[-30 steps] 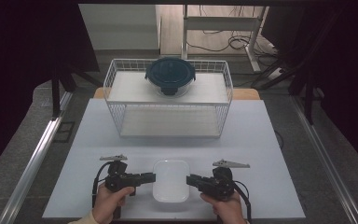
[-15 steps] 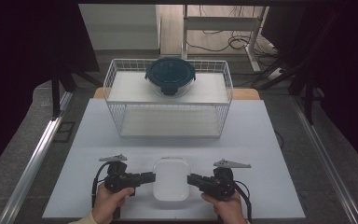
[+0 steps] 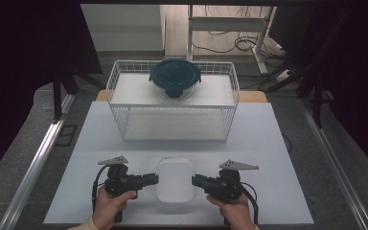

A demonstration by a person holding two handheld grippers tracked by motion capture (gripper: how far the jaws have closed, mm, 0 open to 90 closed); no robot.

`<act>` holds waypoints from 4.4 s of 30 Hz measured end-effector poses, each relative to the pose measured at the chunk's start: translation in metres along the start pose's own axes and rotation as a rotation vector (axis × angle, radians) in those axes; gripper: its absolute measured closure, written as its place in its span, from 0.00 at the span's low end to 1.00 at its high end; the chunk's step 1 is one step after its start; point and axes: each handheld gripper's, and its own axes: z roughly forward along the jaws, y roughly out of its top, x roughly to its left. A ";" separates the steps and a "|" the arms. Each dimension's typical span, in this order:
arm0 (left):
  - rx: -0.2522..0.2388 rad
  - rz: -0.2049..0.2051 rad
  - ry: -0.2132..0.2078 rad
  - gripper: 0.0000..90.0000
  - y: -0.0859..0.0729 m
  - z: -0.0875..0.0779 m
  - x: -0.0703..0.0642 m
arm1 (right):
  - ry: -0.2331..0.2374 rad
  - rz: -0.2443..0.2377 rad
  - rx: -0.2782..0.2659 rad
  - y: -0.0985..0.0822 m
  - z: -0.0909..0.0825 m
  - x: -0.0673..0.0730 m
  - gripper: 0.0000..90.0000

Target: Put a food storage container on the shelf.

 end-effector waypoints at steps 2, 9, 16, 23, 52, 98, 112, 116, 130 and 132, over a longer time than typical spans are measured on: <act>-0.002 0.005 0.002 0.88 0.003 0.000 -0.001 | 0.002 -0.004 0.000 0.002 0.000 0.000 0.88; -0.024 0.063 0.004 0.88 0.023 -0.005 -0.013 | -0.005 -0.043 -0.042 0.022 -0.011 0.005 0.88; -0.059 0.113 0.017 0.88 0.046 -0.015 -0.025 | -0.008 -0.088 -0.068 0.044 -0.019 0.013 0.88; -0.089 0.146 0.024 0.88 0.065 -0.026 -0.033 | -0.010 -0.131 -0.097 0.065 -0.024 0.022 0.88; -0.157 0.262 0.053 0.87 0.149 -0.058 -0.073 | -0.035 -0.261 -0.198 0.150 -0.049 0.051 0.87; -0.187 0.180 0.089 0.87 0.297 -0.059 -0.045 | 0.013 -0.204 -0.203 0.296 -0.024 0.022 0.87; -0.166 0.126 0.109 0.87 0.308 -0.053 -0.034 | 0.017 -0.150 -0.178 0.308 -0.014 0.011 0.87; -0.171 0.091 0.092 0.87 0.312 -0.051 -0.028 | 0.035 -0.093 -0.170 0.311 -0.008 0.002 0.86; -0.193 -0.049 0.058 0.84 0.332 -0.032 -0.001 | 0.089 0.086 -0.191 0.326 0.011 -0.030 0.79; -0.196 -0.063 0.050 0.83 0.333 -0.030 0.003 | 0.092 0.115 -0.195 0.327 0.014 -0.034 0.80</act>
